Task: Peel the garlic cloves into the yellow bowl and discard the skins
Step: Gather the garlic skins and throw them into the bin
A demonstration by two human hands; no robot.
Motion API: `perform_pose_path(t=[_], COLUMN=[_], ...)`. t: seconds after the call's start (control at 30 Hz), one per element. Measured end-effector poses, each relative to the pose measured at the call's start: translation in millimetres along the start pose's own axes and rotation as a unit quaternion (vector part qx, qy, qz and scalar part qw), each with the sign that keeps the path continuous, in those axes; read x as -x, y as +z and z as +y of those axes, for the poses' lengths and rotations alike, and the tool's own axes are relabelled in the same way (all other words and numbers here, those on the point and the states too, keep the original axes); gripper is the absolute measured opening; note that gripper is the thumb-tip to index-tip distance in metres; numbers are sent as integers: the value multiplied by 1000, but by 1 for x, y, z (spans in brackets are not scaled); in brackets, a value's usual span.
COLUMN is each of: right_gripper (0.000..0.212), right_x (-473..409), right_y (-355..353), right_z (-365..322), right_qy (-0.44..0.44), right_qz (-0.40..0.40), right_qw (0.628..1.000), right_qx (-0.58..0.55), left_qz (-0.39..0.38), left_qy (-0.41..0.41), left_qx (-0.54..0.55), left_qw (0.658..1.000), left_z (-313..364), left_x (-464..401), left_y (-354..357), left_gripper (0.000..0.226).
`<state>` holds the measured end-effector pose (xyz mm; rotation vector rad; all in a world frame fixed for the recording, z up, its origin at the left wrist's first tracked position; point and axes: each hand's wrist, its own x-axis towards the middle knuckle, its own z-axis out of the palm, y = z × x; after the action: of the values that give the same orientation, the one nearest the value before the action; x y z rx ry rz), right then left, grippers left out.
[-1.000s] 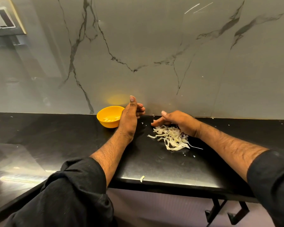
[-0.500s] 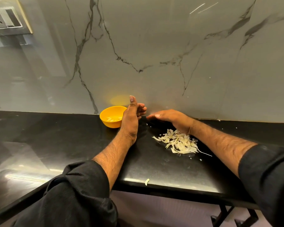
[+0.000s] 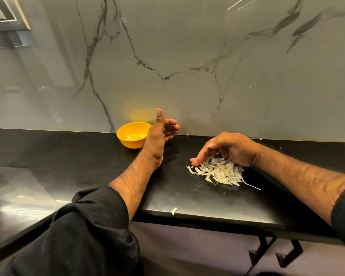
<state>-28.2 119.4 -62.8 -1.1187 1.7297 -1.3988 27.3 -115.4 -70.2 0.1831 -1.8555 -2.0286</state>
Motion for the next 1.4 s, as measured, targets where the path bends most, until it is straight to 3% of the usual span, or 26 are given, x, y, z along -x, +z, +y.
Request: perform_pose_path(t=[0.1, 0.17, 0.23, 0.3, 0.6, 0.7, 0.8, 0.87, 1.0, 1.17, 1.33, 1.4], right_gripper=[50, 47, 41, 35, 21, 48, 76, 86, 101, 85, 77, 74], right_x=[-6, -23, -39, -50, -28, -22, -12, -1, 17, 16, 23, 32], right_y=[-1, -3, -6, -7, 2, 40, 84, 100, 121, 119, 93, 82], right_z=[-2, -3, -5, -6, -42, -50, -48, -48, -44, -33, -23, -19], right_qy=[5, 16, 46, 75, 128, 73, 53, 65, 86, 92, 128, 127], right_qz=[89, 176, 203, 198, 80, 49, 12, 17, 34, 99, 185, 221], right_qw=[996, 973, 920, 895, 898, 867, 804, 777, 769, 771, 729, 750], right_qx=[-20, 150, 333, 392, 414, 491, 592, 625, 633, 623, 647, 611], left_qz=[-9, -1, 8, 13, 3, -2, 1, -3, -21, -29, -38, -37], left_qy=[4, 4, 1, 2, -9, -25, -40, -48, -51, -48, -42, -40], left_qx=[-6, -5, 0, 9, 36, 52, 57, 54, 36, 28, 7, 1], left_qw=[1000, 1000, 1000, 1000, 999, 998, 998, 997, 998, 998, 998, 999], left_z=[0, -1, -1, -3, -4, -1, 5, 8, 12, 14, 15, 15], left_x=[1, 1, -1, -5, -11, -7, -2, 2, 12, 19, 25, 26], left_y=[1, 2, 2, 0, -4, -6, -7, -8, -7, -9, -7, -7], left_gripper=[82, 82, 81, 80, 82, 84, 84, 83, 79, 80, 76, 76])
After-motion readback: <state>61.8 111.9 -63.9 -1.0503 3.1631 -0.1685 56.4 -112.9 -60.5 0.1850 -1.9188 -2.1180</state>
